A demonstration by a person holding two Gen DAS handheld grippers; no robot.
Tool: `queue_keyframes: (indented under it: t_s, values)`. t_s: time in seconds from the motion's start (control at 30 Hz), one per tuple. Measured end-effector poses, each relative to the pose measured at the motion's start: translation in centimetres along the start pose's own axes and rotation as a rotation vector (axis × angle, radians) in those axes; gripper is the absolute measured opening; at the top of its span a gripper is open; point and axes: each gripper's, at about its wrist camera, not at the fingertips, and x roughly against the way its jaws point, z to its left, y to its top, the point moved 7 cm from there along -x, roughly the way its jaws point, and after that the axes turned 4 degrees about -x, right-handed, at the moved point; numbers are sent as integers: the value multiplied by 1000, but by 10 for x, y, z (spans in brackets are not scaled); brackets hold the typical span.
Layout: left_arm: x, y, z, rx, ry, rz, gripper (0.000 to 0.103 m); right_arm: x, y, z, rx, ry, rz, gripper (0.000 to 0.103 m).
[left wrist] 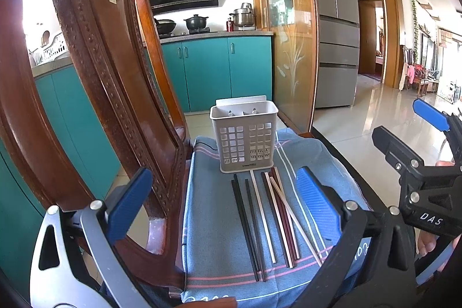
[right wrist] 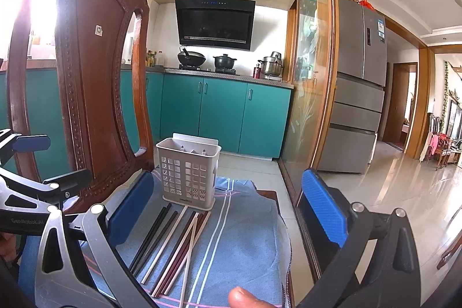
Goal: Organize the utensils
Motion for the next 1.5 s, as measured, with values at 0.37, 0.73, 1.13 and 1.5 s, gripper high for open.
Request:
queue_keyframes:
  t_s: [0.37, 0.73, 1.13, 1.5]
  values:
    - [-2, 1, 3, 1, 8, 4, 99, -1, 0, 0, 5, 1, -1, 101]
    - [-3, 1, 3, -2, 8, 8, 99, -2, 0, 0, 4, 0, -1, 101]
    - [-4, -1, -1, -6, 6, 13, 99, -3, 0, -1, 3, -2, 2, 101]
    - [-6, -4, -2, -4, 3, 23, 99, -3, -1, -2, 5, -3, 6, 101]
